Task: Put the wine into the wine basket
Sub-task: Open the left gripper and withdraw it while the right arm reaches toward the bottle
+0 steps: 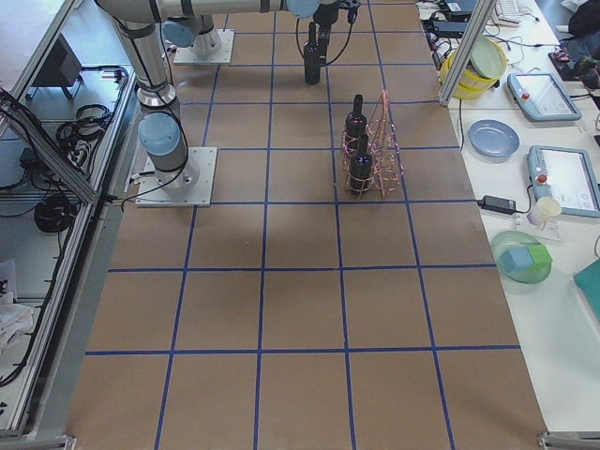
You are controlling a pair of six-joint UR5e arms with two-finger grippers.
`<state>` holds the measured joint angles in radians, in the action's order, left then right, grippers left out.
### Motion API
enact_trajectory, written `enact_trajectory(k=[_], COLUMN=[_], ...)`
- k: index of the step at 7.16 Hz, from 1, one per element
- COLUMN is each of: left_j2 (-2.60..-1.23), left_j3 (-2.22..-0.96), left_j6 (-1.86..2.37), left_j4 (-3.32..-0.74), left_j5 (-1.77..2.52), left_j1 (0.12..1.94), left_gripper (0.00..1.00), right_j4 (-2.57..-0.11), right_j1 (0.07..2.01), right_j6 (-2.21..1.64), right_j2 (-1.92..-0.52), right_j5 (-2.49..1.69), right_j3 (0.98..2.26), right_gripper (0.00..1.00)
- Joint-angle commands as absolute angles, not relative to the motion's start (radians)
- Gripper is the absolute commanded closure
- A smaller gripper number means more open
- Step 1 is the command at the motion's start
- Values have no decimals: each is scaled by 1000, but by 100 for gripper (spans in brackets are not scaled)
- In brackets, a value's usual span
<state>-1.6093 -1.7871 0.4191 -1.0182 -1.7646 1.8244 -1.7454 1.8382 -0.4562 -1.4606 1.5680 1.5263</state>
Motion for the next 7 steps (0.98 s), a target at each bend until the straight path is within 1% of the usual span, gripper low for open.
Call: enact_trajectory(k=[1, 3, 5, 7], left_j2=[-1585, -1560, -1516, -1508], left_j3=[-1636, -1611, -1589, -1552], left_j6=[352, 199, 15, -30], left_j4=[-1307, -1394, -1518, -1606], left_j5=[-1749, -1621, -1612, -1589], left_j1=[1786, 1645, 1534, 1407], left_gripper=[7, 0, 0, 0], right_j4=[-1822, -1833, -1819, -1787], right_j1=[1929, 1989, 1994, 2029], right_j6=[-509, -502, -502, -500], right_j2=[-1444, -1422, -1419, -1376], right_j5=[1566, 1566, 1546, 1493], right_j3=[1526, 1525, 1523, 1470], right_gripper=[0, 0, 0, 0])
